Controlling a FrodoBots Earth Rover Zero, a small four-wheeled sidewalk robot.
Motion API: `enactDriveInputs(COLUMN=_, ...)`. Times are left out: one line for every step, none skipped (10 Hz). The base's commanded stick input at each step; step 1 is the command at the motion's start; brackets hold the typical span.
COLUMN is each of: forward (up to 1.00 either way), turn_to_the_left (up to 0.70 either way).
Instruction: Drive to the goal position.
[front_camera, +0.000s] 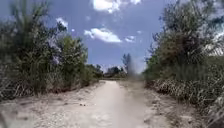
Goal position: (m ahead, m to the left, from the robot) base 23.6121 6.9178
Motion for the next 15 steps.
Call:
enactDriveInputs(forward=0.85, turn_to_the_left=0.0)
enactDriveInputs(forward=0.85, turn_to_the_left=0.0)
enactDriveInputs(forward=0.85, turn_to_the_left=0.0)
enactDriveInputs(forward=0.85, turn_to_the_left=0.0)
enactDriveInputs(forward=0.85, turn_to_the_left=0.0)
enactDriveInputs(forward=0.85, turn_to_the_left=0.0)
enactDriveInputs(forward=0.85, turn_to_the_left=0.0)
enactDriveInputs(forward=0.85, turn_to_the_left=0.0)
enactDriveInputs(forward=0.85, turn_to_the_left=0.0)
enactDriveInputs(forward=0.85, turn_to_the_left=0.0)
enactDriveInputs(forward=0.85, turn_to_the_left=0.0)
enactDriveInputs(forward=0.85, turn_to_the_left=0.0)
enactDriveInputs(forward=0.85, turn_to_the_left=0.0)
enactDriveInputs(forward=0.85, turn_to_the_left=0.0)
enactDriveInputs(forward=0.85, turn_to_the_left=0.0)
